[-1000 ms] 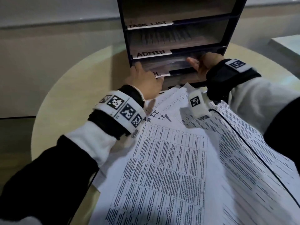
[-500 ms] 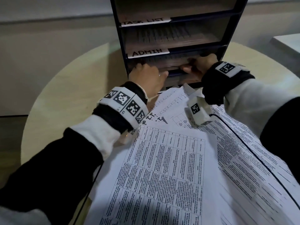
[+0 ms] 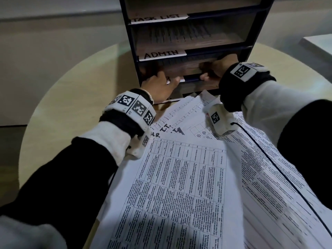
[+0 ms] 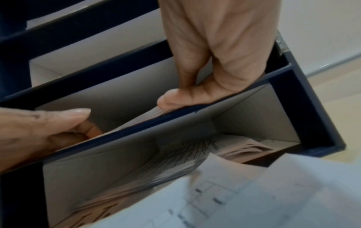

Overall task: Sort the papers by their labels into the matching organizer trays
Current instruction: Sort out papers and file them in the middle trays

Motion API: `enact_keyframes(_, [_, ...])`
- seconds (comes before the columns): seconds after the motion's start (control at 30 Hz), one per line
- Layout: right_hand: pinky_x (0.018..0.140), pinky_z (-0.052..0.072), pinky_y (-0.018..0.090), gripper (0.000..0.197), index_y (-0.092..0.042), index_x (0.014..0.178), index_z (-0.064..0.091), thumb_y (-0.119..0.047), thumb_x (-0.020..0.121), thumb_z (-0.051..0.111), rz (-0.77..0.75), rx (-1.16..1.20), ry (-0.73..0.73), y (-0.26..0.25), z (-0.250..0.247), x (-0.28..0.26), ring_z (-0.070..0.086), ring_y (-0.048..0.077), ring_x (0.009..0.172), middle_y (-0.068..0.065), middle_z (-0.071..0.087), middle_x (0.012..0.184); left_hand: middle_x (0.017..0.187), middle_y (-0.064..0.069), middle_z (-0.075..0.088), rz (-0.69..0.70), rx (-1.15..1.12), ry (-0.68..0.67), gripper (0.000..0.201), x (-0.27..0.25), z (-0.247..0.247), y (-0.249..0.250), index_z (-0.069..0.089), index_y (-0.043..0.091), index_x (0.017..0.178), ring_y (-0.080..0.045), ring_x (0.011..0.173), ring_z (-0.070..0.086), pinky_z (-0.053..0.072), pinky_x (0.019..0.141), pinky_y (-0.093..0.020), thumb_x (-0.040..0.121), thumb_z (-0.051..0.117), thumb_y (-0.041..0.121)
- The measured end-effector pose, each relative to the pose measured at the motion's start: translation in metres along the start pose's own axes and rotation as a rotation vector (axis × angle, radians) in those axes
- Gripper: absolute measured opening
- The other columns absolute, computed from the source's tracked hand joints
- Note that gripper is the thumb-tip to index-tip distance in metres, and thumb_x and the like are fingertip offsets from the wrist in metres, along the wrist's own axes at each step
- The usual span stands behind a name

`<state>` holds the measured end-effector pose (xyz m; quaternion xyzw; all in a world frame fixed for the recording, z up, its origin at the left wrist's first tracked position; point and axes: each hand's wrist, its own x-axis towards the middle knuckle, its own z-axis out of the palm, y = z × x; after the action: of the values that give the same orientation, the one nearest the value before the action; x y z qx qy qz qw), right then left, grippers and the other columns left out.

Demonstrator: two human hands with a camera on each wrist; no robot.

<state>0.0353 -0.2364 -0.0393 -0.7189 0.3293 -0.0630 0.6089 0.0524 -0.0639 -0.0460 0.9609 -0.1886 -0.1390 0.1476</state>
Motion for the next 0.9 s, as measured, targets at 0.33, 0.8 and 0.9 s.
enact_keyframes(0.33, [0.056,0.059,0.032,0.010,0.000,0.087,0.058,-0.002,0.082,0.066,-0.119,-0.115,-0.139,0.008,-0.033,-0.042,0.060,0.015,0.047,0.009,0.057,0.060,0.139,-0.010,0.045,0.183,0.168,-0.162,0.053,-0.056,-0.023,-0.005,0.038,0.011,0.136,-0.022,0.118,0.047,0.037,0.097,-0.032,0.096,0.040,0.044])
enact_keyframes(0.8, [0.058,0.051,0.022,0.010,-0.011,0.078,0.061,-0.006,0.087,0.060,-0.263,-0.485,-0.362,0.066,-0.056,-0.136,0.060,0.013,0.056,0.007,0.062,0.072,0.133,-0.007,0.035,0.083,0.251,-0.185,0.085,-0.110,0.019,-0.044,0.033,0.021,0.135,-0.023,0.123,0.032,0.037,0.100,-0.040,0.066,0.081,0.036])
enact_keyframes(0.9, [0.064,0.044,0.021,0.006,-0.015,0.086,0.062,-0.013,0.083,0.066,-0.322,-0.684,-0.345,0.079,-0.055,-0.140,0.053,0.015,0.071,0.001,0.057,0.076,0.130,-0.009,0.038,0.082,0.267,-0.113,0.078,-0.114,0.020,-0.045,0.038,0.018,0.130,-0.025,0.121,0.034,0.038,0.099,-0.039,0.067,0.080,0.036])
